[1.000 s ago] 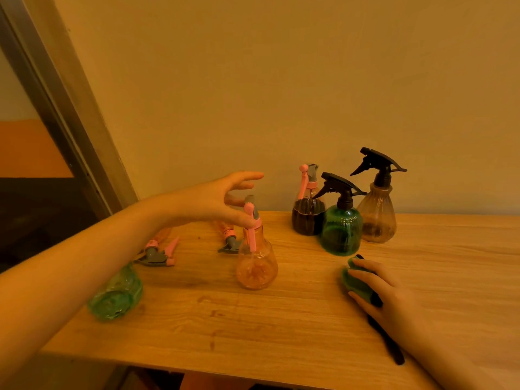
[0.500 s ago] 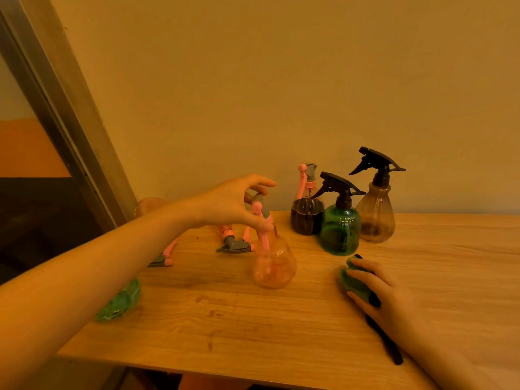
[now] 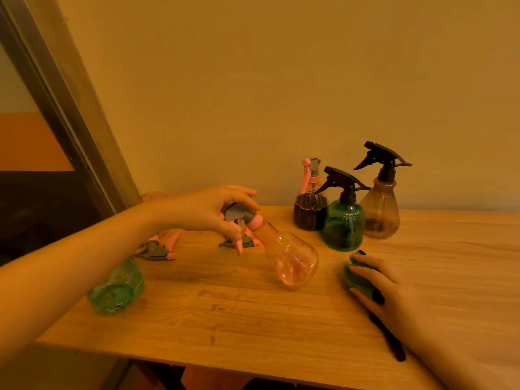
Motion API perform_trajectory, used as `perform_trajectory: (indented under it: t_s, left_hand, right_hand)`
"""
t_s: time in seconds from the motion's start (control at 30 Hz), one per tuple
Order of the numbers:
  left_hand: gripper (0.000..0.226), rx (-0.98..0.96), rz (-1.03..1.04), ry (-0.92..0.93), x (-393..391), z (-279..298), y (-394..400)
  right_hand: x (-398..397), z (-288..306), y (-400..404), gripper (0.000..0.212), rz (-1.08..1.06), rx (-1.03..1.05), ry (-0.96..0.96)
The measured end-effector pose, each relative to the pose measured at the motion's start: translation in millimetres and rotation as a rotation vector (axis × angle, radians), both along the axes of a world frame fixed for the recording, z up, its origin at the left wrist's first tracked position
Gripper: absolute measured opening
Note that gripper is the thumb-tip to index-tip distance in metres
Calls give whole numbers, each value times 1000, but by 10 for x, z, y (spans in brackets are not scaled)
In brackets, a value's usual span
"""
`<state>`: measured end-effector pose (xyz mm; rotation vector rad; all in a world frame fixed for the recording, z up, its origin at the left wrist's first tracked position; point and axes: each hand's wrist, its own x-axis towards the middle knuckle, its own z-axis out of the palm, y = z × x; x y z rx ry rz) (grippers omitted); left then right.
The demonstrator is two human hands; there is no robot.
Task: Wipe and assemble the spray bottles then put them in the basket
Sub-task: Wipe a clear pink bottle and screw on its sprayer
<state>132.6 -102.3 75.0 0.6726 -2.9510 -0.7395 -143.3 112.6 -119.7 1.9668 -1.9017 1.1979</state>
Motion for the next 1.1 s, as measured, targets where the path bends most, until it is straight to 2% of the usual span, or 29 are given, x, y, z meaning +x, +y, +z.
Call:
perform_trajectory:
  t_s: [0.1,0.33,0.6,0.73,0.87,1.1]
  left_hand:
    - [62,-19,16,-56,87,-62,-64]
    - [71,-20,26,-38,59,-169,-89]
    - [75,-16,-6,10,-109,-235,-45]
    - [76,11,-4,25,-124,-254,-18]
    - [77,44,3,25,-92,-271,-11]
    - [74,94,5,52,-18,-367,-77]
  right_hand:
    - [16,7,11,48,2,10,-6]
    - [110,117,-45,40,49,7,-48]
    - [586,770,-385,42,49,-115,-111]
    - [847,957,-623,40,73,-115,-57]
    - [953,861,-792,38,63,-30,48]
    - [765,687,-723,48,99,60,84]
